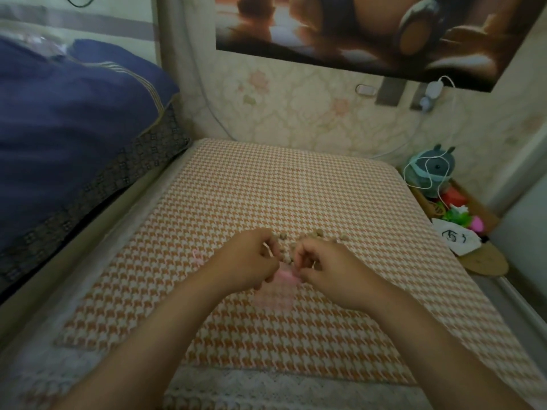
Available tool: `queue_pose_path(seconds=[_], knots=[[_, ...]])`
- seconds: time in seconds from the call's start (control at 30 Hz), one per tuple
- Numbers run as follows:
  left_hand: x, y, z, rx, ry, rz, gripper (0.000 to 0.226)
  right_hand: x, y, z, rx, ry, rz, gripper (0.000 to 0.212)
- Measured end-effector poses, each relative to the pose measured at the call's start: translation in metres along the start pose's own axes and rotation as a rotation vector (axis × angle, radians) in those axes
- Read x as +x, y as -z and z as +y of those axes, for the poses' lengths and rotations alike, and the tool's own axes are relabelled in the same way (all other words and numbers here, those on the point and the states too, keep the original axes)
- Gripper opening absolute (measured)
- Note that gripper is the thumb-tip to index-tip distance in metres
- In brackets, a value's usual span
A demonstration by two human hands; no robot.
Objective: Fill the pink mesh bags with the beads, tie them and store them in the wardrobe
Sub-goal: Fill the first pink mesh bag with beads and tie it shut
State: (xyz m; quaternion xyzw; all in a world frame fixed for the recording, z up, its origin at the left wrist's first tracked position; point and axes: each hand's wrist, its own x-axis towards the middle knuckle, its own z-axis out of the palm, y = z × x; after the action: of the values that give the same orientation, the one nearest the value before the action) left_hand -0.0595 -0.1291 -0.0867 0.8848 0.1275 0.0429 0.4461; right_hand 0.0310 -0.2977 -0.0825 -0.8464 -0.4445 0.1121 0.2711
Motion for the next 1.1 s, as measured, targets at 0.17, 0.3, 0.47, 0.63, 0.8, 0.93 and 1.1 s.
queue_pose_path(seconds=[0.17,0.3,0.47,0.63,0.8,0.93,1.1], knots=[[-0.001,-0.006,0.004,-0.037,-0.072,-0.012,0.014,-0.003,0.004,-0.003,-0.150,0.008,-0.060,0.021],[0.003,-0.003,0.000,-0.093,-0.081,-0.028,0.024,-0.005,0.007,-0.013,-0.214,0.030,-0.176,0.031],[0.007,0.004,-0.004,0.103,-0.131,-0.102,0.034,-0.003,0.003,-0.005,-0.250,0.049,-0.163,0.019],[0.004,0.008,-0.003,0.187,-0.160,-0.162,0.021,0.001,0.001,-0.002,-0.193,0.076,-0.149,0.016],[0.001,0.014,-0.008,0.355,-0.191,-0.194,0.014,0.002,0.005,0.001,-0.252,0.053,-0.177,0.018],[0.001,0.014,-0.010,0.432,-0.223,-0.173,0.014,0.003,0.007,0.001,-0.342,0.033,-0.184,0.016],[0.003,0.017,-0.013,0.452,-0.201,-0.147,0.015,0.008,0.000,0.001,-0.273,0.138,-0.057,0.012]])
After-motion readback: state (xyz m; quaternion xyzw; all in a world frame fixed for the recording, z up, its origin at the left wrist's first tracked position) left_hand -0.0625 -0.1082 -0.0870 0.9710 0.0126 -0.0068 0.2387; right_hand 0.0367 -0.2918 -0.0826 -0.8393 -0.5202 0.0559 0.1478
